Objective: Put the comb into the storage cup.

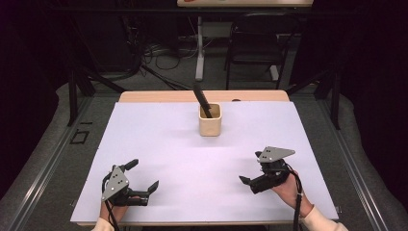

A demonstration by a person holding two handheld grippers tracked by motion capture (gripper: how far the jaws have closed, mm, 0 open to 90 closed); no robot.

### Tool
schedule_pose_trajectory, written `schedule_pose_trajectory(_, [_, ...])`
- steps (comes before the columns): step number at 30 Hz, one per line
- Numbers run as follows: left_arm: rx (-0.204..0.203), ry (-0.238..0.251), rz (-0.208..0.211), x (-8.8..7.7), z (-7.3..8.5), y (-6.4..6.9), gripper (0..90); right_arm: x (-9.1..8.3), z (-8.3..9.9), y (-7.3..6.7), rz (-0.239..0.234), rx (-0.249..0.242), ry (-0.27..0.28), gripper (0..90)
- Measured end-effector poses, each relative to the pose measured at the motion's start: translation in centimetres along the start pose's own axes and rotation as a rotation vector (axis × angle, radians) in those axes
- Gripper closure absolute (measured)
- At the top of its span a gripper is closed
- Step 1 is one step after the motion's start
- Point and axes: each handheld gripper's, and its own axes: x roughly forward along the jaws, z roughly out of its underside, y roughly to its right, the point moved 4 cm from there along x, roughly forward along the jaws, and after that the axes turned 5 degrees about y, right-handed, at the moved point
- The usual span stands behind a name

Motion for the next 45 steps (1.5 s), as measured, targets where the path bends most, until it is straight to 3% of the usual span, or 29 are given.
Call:
schedule_pose_trajectory(21, [0.002,-0.009,-0.003,0.1,0.1,0.1,0.1,-2.6,3.4,-0.5,0.082,0.009,0.039,0.0])
schedule_pose_trajectory(32, [0.001,-0.008,-0.003,0.1,0.1,0.1,0.1,-3.7,4.2,-0.9,0.139,-0.012,0.078,0.0])
schedule_pose_trajectory(45, [0.003,-0.011,-0.001,0.1,0.1,0.1,0.1,-4.5,4.8,-1.4,0.159,-0.021,0.096,0.0])
